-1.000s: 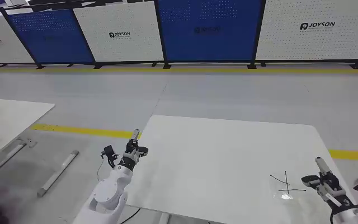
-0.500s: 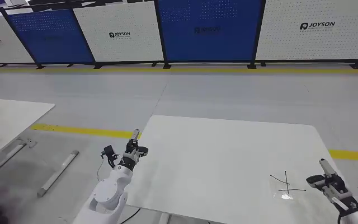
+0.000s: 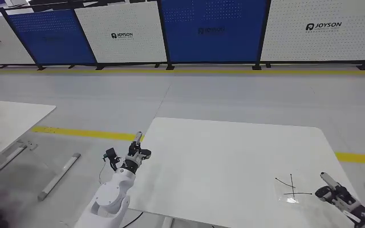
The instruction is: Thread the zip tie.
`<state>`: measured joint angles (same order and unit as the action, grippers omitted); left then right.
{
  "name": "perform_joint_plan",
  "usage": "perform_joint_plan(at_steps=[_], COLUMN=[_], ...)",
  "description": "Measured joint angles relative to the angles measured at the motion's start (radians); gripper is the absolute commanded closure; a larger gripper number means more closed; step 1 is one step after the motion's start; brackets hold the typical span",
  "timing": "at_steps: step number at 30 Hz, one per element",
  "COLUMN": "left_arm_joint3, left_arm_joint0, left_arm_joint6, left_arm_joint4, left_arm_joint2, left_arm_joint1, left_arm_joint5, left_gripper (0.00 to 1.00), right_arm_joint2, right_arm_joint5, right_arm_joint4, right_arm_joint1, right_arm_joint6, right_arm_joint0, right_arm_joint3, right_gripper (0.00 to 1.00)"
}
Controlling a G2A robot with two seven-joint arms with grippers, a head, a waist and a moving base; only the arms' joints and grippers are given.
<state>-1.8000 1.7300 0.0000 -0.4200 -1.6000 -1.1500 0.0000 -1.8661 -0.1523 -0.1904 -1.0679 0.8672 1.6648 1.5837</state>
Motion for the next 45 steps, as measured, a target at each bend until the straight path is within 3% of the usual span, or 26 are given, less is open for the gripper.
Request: perform_joint_plan(at_steps=[10,15,23,36,45], left_arm_joint3=[0.000,0.000,0.000,0.000,0.000], left_arm_joint0=[0.000,0.000,0.000,0.000,0.000], left_arm_joint6=[0.000,0.000,0.000,0.000,0.000], left_arm_joint4=[0.000,0.000,0.000,0.000,0.000], left_arm_joint2=[0.000,0.000,0.000,0.000,0.000], left_arm_joint1=[0.000,0.000,0.000,0.000,0.000], left_arm_joint5=[0.000,0.000,0.000,0.000,0.000], left_gripper=[0.00,0.00,0.00,0.00,0.00], right_arm_joint2=[-0.003,-0.053,0.005,0.005,0.038], right_arm_joint5=[0.000,-0.052,-0.030,-0.030,-0.026], right_arm_joint4=[-0.003,-0.077,0.041,0.039,0.089], right_arm_joint1=[0.000,0.007,0.022,0.022,0.026], right_arm_joint6=[-0.001,0.049,0.132,0.134,0.113], right_arm_joint0=[0.000,-0.008,-0.077,-0.079,-0.069], right_arm_joint3=[-0.003,-0.087,-0.149,-0.151,-0.108], right_gripper=[0.00,0.00,0.00,0.00,0.00])
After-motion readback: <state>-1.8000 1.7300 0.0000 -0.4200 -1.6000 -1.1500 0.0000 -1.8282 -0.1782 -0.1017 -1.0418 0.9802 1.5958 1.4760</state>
